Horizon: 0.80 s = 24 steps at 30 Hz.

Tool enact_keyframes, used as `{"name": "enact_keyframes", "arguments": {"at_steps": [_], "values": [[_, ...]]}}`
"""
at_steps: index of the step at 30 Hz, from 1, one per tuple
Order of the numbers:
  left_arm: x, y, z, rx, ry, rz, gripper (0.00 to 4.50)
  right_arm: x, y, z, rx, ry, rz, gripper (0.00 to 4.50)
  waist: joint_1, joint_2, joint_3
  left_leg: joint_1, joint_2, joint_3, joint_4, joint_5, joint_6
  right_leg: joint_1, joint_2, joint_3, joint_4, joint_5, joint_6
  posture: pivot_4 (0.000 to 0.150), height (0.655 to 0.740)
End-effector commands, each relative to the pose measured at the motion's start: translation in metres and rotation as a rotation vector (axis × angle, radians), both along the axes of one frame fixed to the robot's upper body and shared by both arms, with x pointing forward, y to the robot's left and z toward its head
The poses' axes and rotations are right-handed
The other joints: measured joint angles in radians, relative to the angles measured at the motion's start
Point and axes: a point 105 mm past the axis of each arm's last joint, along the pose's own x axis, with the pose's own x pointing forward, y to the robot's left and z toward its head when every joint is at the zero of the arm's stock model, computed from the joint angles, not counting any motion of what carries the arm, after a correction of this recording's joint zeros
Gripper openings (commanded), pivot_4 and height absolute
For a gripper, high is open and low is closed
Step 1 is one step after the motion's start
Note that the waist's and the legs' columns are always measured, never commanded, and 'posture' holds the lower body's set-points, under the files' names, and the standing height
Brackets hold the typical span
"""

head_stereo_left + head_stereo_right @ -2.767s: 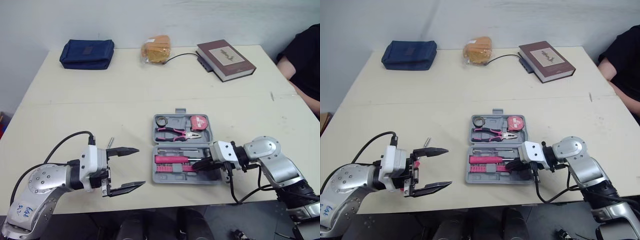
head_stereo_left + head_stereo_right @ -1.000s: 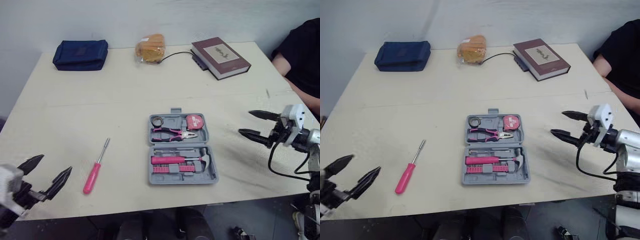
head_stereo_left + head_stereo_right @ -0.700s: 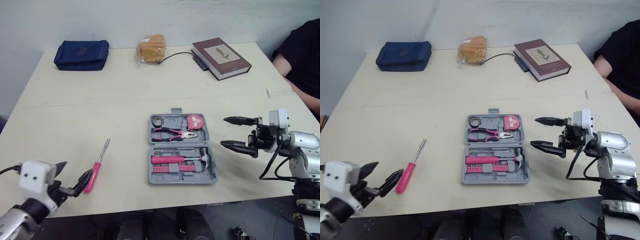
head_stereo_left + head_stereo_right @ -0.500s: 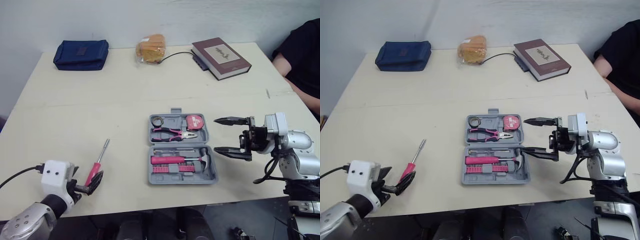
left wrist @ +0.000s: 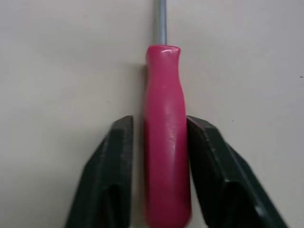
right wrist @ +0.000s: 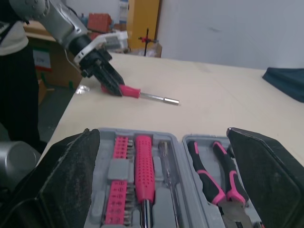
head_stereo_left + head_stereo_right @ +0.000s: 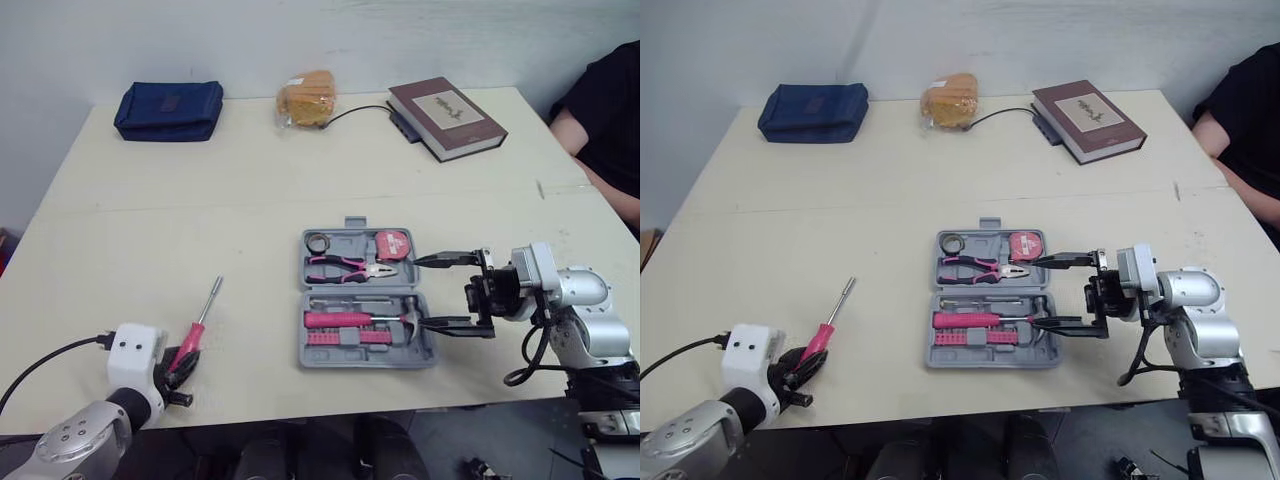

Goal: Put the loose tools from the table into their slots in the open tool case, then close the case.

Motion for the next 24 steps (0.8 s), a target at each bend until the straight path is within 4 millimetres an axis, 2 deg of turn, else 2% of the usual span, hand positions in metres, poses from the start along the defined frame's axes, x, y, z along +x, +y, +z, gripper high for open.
{"name": "enact_keyframes", "arguments": {"at_steps": [1,4,7,10,14,18,22,24], "values": [[-0.001,-0.008,-0.005,-0.032,0.016,-0.038,0.54,-0.003,-0.001,0.008,-0.026,-0.04,0.008,4.5,0.005,0.0,0.0,0.0,0.0,0.0,0.0,0.0,0.0,0.0,0.0,0.0,0.0,0.0,0.0,0.15,0.74],[0.006,-0.006,0.004,-0.014,-0.038,-0.062,0.54,-0.001,0.0,0.008,-0.032,-0.052,-0.007,4.5,0.011,0.0,0.0,0.0,0.0,0.0,0.0,0.0,0.0,0.0,0.0,0.0,0.0,0.0,0.0,0.15,0.74],[0.019,-0.013,0.029,0.005,-0.169,-0.167,0.54,0.002,-0.003,0.01,-0.028,-0.069,-0.032,4.5,0.012,0.0,0.0,0.0,0.0,0.0,0.0,0.0,0.0,0.0,0.0,-0.001,0.0,0.0,0.0,0.15,0.74],[0.025,-0.032,0.054,0.019,-0.267,-0.372,0.54,0.004,-0.012,0.011,-0.05,-0.081,-0.07,4.5,0.011,0.0,0.0,0.0,0.0,0.0,0.0,0.0,0.0,0.0,0.0,-0.003,0.0,0.0,0.0,0.15,0.74],[0.017,-0.072,0.073,0.097,-0.337,-0.786,0.54,0.009,-0.041,0.01,-0.09,-0.081,-0.176,4.5,0.011,0.0,0.0,-0.001,0.0,0.0,0.0,0.0,-0.001,-0.001,0.001,-0.006,0.0,0.0,0.0,0.15,0.74],[0.013,-0.098,0.077,0.137,-0.353,-1.095,0.54,0.006,-0.06,0.002,-0.127,-0.06,-0.224,4.5,0.009,0.0,0.0,-0.002,-0.002,0.001,0.0,0.001,0.001,-0.001,0.002,-0.008,0.0,0.0,0.0,0.15,0.74],[0.024,-0.113,0.079,0.173,-0.311,-1.237,0.54,0.0,-0.07,-0.002,-0.13,-0.05,-0.261,4.5,0.009,0.0,0.001,-0.001,-0.002,0.001,0.0,0.002,0.001,-0.001,0.003,-0.008,0.001,0.0,0.001,0.15,0.74],[0.029,-0.12,0.074,0.155,-0.227,-1.254,0.54,-0.004,-0.075,-0.006,-0.139,-0.031,-0.276,4.5,0.01,0.0,0.001,-0.001,-0.001,0.001,0.0,0.002,0.0,-0.001,0.004,-0.008,0.001,0.0,0.001,0.15,0.74]]}}
